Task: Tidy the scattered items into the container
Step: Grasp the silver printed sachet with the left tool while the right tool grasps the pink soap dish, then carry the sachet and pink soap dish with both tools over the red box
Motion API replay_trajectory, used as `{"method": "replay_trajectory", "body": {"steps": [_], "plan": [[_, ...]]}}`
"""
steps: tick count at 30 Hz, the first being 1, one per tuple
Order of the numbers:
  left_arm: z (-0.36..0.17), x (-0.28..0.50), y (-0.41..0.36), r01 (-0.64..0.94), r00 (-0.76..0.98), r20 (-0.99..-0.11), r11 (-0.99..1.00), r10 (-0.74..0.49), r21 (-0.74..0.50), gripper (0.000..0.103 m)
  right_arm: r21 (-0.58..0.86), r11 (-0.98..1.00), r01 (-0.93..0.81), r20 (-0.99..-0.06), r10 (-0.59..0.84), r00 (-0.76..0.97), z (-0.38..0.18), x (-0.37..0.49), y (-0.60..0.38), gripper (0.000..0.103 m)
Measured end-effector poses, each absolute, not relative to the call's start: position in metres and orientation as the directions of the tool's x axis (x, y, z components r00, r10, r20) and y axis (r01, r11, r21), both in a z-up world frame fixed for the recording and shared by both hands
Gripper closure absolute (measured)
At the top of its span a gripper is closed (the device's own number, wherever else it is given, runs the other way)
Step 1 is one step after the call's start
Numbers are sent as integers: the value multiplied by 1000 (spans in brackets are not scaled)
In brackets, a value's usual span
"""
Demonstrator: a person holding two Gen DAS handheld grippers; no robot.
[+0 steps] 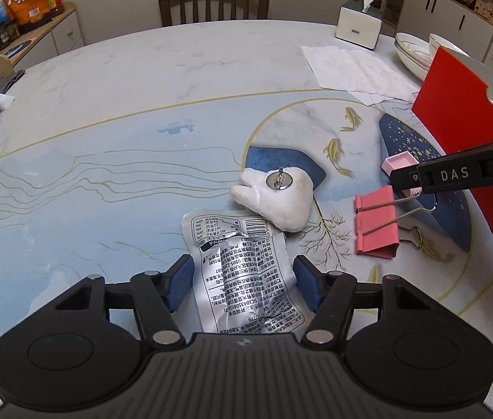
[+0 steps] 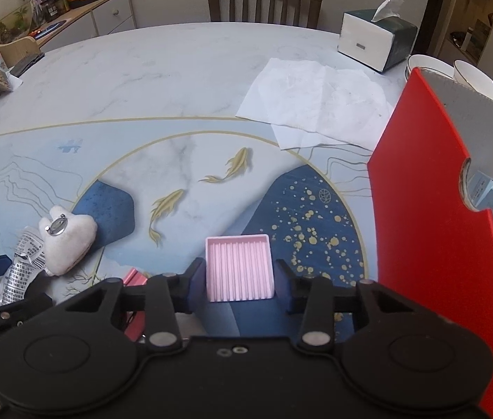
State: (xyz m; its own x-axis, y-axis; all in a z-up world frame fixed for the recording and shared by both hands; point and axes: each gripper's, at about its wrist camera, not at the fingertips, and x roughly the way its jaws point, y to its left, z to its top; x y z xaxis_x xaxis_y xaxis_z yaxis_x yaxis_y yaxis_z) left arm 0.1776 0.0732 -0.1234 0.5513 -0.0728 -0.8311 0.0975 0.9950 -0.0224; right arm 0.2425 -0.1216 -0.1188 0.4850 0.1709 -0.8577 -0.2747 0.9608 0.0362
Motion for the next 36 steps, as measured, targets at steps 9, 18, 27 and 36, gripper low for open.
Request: {"method": "replay_trajectory", "body": {"steps": [9, 18, 27, 36], "plan": [[-115, 165, 75, 116, 545, -833, 992, -98, -41, 43, 72, 955, -287, -842, 212, 496, -99, 224, -130, 62], [-96, 148, 78, 121, 549, -827, 990, -122, -66, 43, 86, 950, -302, -825, 238, 513, -78, 203, -139, 62], [-74, 139, 69, 136, 580, -803, 988, -137, -71, 43, 87, 947, -310, -810, 248, 531, -58, 183, -154, 62], [-54, 136, 49, 158, 606, -780, 985, -156, -74, 43, 100, 948, -302, -789, 261, 557, -39, 173, -180, 62]]}}
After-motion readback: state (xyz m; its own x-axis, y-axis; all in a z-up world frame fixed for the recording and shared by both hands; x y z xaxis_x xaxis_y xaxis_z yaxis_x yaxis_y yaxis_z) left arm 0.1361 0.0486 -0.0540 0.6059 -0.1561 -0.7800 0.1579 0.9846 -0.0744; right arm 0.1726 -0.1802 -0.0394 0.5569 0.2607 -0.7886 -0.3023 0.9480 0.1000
